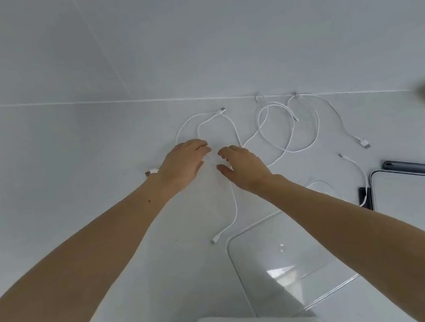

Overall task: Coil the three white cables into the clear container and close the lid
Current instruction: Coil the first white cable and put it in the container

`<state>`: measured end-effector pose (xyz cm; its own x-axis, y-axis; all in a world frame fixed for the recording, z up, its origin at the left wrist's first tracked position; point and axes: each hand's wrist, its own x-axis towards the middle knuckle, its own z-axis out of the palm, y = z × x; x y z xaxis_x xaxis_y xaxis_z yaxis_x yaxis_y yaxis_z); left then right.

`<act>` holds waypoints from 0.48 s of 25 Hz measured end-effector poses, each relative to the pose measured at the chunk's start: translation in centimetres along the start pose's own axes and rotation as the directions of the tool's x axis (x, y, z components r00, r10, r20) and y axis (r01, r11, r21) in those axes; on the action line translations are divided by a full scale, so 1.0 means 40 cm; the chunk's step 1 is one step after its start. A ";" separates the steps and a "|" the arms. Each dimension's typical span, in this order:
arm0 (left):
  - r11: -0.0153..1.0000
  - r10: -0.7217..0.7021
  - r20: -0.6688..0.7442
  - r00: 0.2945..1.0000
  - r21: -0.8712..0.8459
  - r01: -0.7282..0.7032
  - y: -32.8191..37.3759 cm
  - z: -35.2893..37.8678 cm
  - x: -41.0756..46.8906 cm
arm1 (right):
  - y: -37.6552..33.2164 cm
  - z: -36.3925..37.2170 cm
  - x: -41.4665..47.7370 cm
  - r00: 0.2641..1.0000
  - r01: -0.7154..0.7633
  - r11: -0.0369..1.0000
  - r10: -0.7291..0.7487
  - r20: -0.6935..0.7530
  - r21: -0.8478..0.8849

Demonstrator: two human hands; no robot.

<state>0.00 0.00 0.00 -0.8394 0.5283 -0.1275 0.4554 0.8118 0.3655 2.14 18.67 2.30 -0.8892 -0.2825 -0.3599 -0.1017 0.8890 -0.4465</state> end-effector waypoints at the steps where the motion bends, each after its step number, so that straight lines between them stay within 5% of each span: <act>1: 1.000 -0.008 0.018 1.000 -0.005 0.008 -0.006 0.005 0.007 | -0.001 0.005 0.009 1.000 -0.012 1.000 0.012 0.017 0.008; 7: 0.998 0.027 -0.070 0.997 -0.063 -0.031 -0.023 0.020 0.012 | 0.002 0.028 0.027 0.996 -0.045 0.998 0.043 0.075 0.033; 12: 0.979 0.007 -0.139 0.990 -0.201 -0.035 -0.006 0.009 0.004 | 0.020 0.019 0.015 0.997 0.018 0.984 -0.004 -0.077 0.179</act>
<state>-0.14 0.00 -0.43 -0.8693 0.4942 0.0045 0.4156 0.7260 0.5480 1.87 18.95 1.09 -0.9205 -0.2574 -0.2940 -0.0361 0.8051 -0.5920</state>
